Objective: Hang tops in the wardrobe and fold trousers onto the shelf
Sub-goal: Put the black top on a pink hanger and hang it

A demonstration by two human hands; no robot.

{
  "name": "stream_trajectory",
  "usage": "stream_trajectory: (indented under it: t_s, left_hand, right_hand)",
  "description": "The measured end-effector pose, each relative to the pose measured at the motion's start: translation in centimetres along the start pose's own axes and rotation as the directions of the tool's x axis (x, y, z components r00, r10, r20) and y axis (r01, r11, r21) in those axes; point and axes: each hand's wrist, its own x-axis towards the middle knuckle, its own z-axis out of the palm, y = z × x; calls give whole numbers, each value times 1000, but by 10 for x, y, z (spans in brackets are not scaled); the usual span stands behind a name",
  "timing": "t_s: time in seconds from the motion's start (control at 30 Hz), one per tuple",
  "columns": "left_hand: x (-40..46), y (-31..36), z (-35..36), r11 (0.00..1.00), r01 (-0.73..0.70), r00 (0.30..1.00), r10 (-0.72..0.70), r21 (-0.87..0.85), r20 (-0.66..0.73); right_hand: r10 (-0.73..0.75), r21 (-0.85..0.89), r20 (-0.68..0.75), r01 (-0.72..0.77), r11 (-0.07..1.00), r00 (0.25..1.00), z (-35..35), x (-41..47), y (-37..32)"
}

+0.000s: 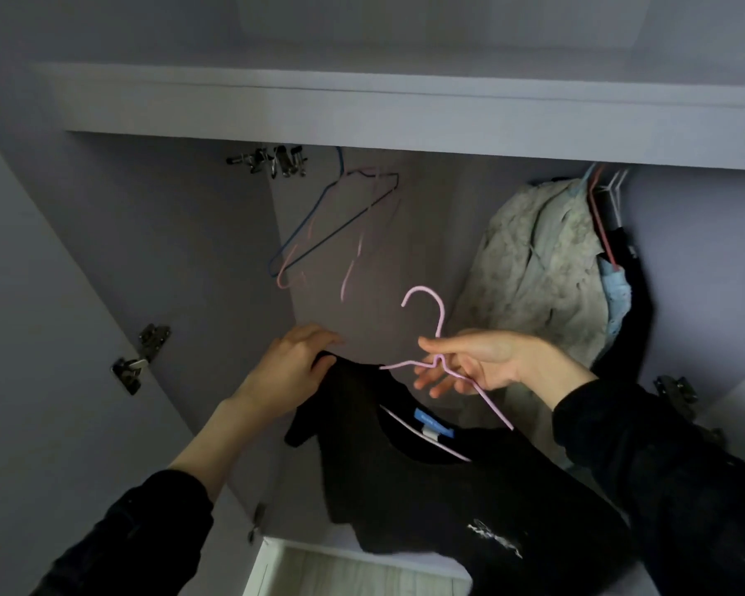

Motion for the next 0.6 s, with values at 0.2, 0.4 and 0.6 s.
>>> stream_trajectory:
  t_s: [0.2,0.4,0.6]
  left_hand:
    - [30,36,-10,973,-178,978,191,144,-87]
    - [69,85,-24,904,-266,902,356,335,-244]
    - [114,125,-32,797,-279,806,498,536,-320]
  right_hand:
    - [29,539,-115,38,841,993,-36,-4,15]
    - [-113,768,-215,240,593,970,-62,-19,11]
    - [-196,693,-373,413,591,907,-84,-14,-1]
